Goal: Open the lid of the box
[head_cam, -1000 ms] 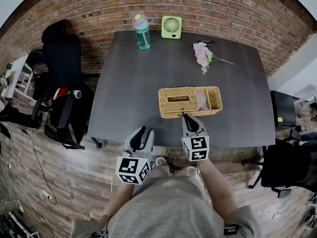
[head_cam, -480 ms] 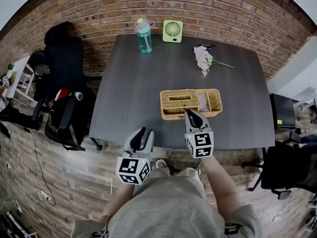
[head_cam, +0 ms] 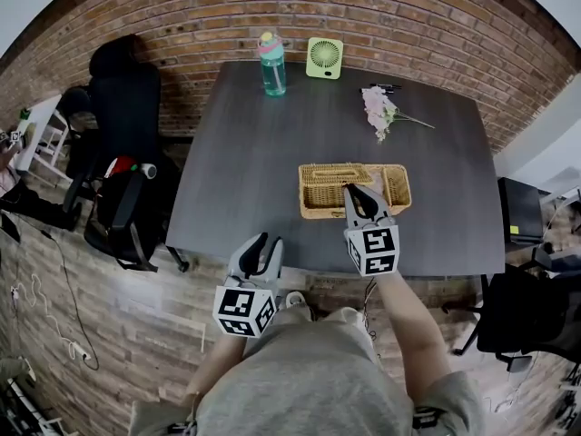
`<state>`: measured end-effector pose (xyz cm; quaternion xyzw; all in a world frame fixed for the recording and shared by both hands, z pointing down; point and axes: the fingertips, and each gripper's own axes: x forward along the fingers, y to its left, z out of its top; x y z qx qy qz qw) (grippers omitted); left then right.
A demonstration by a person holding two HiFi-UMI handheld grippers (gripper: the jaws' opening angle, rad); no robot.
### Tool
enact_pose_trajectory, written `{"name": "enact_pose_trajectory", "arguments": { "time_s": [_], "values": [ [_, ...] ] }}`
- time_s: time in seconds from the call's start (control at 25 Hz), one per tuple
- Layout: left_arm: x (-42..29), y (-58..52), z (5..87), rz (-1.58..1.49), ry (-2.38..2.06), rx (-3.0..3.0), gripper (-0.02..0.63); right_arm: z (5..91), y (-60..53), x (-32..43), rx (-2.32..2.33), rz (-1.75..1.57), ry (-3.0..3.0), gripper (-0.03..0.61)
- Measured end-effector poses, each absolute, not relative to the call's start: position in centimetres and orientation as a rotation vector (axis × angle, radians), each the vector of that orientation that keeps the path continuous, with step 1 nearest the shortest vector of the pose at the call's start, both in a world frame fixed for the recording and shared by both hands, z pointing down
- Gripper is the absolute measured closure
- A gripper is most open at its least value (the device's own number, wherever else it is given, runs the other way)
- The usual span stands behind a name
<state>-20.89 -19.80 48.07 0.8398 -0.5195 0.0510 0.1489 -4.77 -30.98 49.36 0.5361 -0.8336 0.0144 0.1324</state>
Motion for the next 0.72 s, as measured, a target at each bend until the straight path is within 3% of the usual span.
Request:
{"name": "enact_pose_trajectory", "arguments": {
  "time_s": [0.72],
  "values": [
    [-21.8, -19.8, 48.2, 0.157, -1.497, 2.404, 0.499, 46.0, -36.6, -5.0, 1.558, -0.052, -2.418, 0.555]
  ]
}}
